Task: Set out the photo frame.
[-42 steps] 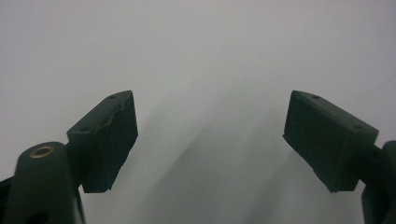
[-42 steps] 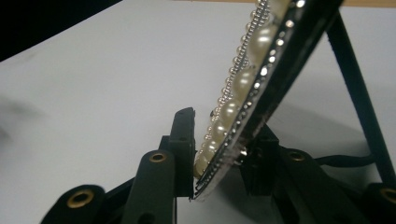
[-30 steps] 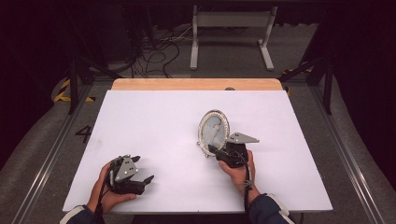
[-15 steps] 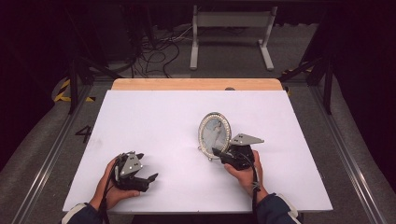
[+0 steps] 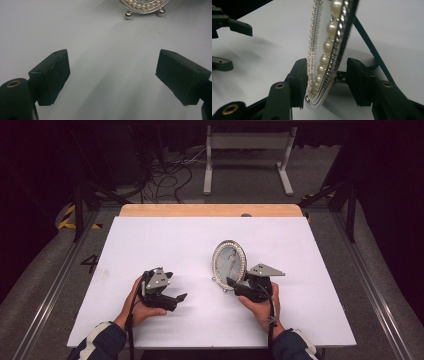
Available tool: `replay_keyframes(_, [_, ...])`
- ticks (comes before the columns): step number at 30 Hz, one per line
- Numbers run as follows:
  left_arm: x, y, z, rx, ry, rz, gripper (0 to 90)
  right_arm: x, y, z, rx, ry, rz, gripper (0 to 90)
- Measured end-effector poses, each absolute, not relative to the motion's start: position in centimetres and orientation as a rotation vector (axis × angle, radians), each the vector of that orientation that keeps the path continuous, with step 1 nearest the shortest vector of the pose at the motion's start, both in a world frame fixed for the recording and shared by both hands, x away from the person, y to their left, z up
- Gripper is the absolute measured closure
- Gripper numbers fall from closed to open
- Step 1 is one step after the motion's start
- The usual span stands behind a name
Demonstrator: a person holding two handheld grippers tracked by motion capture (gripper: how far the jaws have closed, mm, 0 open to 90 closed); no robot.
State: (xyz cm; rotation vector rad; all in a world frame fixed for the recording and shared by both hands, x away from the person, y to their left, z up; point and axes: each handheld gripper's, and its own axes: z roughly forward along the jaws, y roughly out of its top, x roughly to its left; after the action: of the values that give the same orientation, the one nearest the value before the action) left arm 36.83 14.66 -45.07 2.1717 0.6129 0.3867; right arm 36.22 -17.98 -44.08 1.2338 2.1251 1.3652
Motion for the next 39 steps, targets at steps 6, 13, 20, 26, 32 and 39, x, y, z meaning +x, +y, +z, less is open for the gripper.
replay_keyframes(6, [36.0, 13.7, -46.0, 2.24, 0.57, 0.374, 12.2, 36.4, -18.0, -44.4, 1.233, 2.112, 1.405, 64.5])
replay_keyframes(13, [34.9, 13.1, -46.4, 2.228, 0.543, 0.338, 12.2, 36.8, -17.7, -44.7, 1.238, 2.116, 1.449, 69.0])
replay_keyframes(20, [35.3, 12.3, -45.8, 2.193, 0.515, 0.337, 13.3, 37.1, -17.8, -44.8, 1.201, 2.18, 1.489, 79.9])
replay_keyframes(26, [36.7, 10.6, -45.3, 2.184, 0.479, 0.323, 13.7, 37.5, -18.9, -44.5, 1.169, 2.265, 1.49, 80.7])
replay_keyframes(32, [38.9, 8.2, -44.9, 2.154, 0.47, 0.308, 13.8, 37.3, -19.2, -44.1, 1.168, 2.259, 1.432, 67.1])
replay_keyframes(39, [40.7, 6.9, -44.8, 2.126, 0.493, 0.298, 15.1, 36.3, -20.2, -42.5, 1.131, 2.215, 1.354, 52.8])
